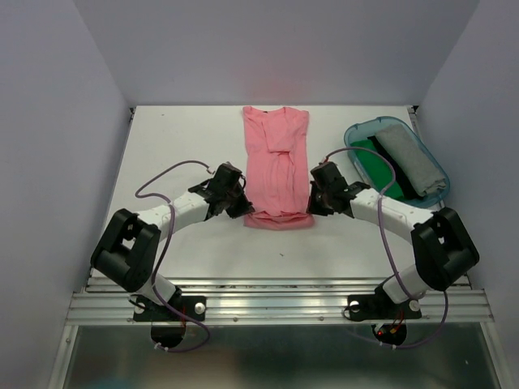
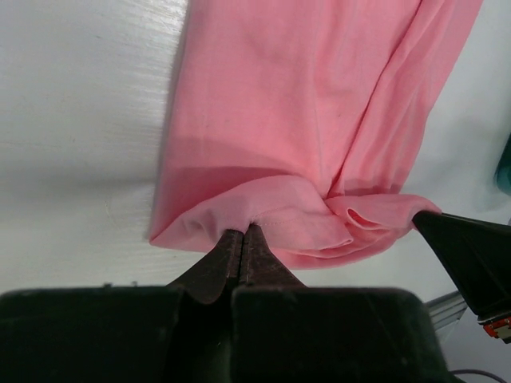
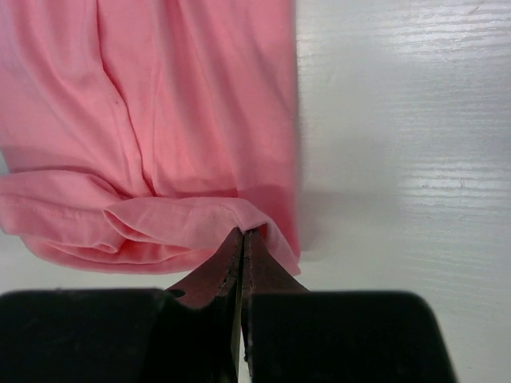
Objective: Roll the t-shirts
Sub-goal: Roll the T-shirt to the center of the board.
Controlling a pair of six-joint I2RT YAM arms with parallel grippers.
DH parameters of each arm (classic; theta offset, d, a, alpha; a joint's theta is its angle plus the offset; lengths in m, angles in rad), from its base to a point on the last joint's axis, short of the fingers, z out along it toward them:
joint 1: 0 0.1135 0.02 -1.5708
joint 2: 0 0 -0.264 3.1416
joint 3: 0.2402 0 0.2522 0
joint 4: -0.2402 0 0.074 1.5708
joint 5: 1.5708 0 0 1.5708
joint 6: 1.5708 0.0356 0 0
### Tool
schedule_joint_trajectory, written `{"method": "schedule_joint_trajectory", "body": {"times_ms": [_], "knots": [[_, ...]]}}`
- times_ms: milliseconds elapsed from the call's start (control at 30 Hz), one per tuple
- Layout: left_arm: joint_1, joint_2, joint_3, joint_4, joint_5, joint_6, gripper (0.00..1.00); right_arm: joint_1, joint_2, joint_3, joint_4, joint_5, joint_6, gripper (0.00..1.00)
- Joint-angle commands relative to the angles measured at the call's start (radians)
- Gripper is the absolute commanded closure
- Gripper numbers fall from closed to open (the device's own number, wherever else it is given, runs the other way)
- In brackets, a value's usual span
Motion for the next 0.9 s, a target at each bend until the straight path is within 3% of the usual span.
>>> {"method": "schedule_joint_trajectory", "body": {"times_ms": [0, 67, 133, 167, 200, 300, 333, 367, 433, 533, 600, 633, 667, 700, 733, 767, 867], "knots": [[0.017, -0.013, -0.002, 0.025, -0.034, -0.008, 1.00, -0.012, 0.029, 0.048, 0.060, 0.031, -0.018, 0.99], [0.017, -0.009, 0.001, 0.020, -0.048, 0.004, 1.00, -0.012, 0.044, 0.056, 0.065, 0.034, -0.021, 0.99], [0.019, 0.013, 0.024, 0.011, -0.045, 0.021, 0.87, -0.012, 0.056, 0.067, 0.066, 0.035, -0.024, 0.99], [0.019, 0.022, 0.033, 0.005, -0.041, 0.029, 0.79, -0.012, 0.066, 0.070, 0.068, 0.035, -0.024, 0.91], [0.017, 0.034, 0.049, -0.006, -0.040, 0.035, 0.78, -0.012, 0.066, 0.074, 0.070, 0.035, -0.021, 0.84], [0.019, 0.031, 0.055, -0.006, -0.043, 0.038, 0.61, -0.012, 0.038, 0.085, 0.071, 0.055, -0.023, 0.56], [0.017, 0.022, 0.056, -0.011, -0.049, 0.038, 0.53, -0.012, 0.026, 0.091, 0.070, 0.070, -0.024, 0.50], [0.019, 0.014, 0.059, -0.015, -0.070, 0.038, 0.37, -0.012, -0.003, 0.091, 0.067, 0.080, -0.027, 0.40], [0.019, -0.013, 0.076, -0.049, -0.131, 0.043, 0.26, -0.012, -0.038, 0.091, 0.063, 0.095, -0.035, 0.39], [0.014, -0.078, 0.072, -0.071, -0.187, 0.046, 0.25, -0.012, -0.097, 0.085, 0.048, 0.092, -0.046, 0.36], [0.007, -0.128, 0.063, -0.084, -0.242, 0.058, 0.32, -0.012, -0.123, 0.070, 0.033, 0.058, -0.050, 0.37], [-0.005, -0.139, 0.056, -0.086, -0.255, 0.066, 0.41, -0.012, -0.126, 0.062, 0.031, 0.017, -0.052, 0.39], [-0.012, -0.150, 0.050, -0.087, -0.264, 0.075, 0.70, -0.012, -0.131, 0.051, 0.030, -0.006, -0.052, 0.42], [-0.019, -0.156, 0.044, -0.087, -0.265, 0.089, 0.88, -0.012, -0.132, 0.039, 0.033, -0.026, -0.047, 0.60], [-0.027, -0.164, 0.030, -0.084, -0.259, 0.096, 1.00, -0.012, -0.132, 0.015, 0.037, -0.040, -0.037, 0.70], [-0.041, -0.162, 0.026, -0.080, -0.240, 0.109, 1.00, -0.012, -0.129, 0.002, 0.048, -0.066, -0.031, 0.83], [-0.067, -0.156, 0.006, -0.040, -0.169, 0.147, 1.00, -0.012, -0.115, -0.024, 0.063, -0.089, -0.018, 0.96]]}}
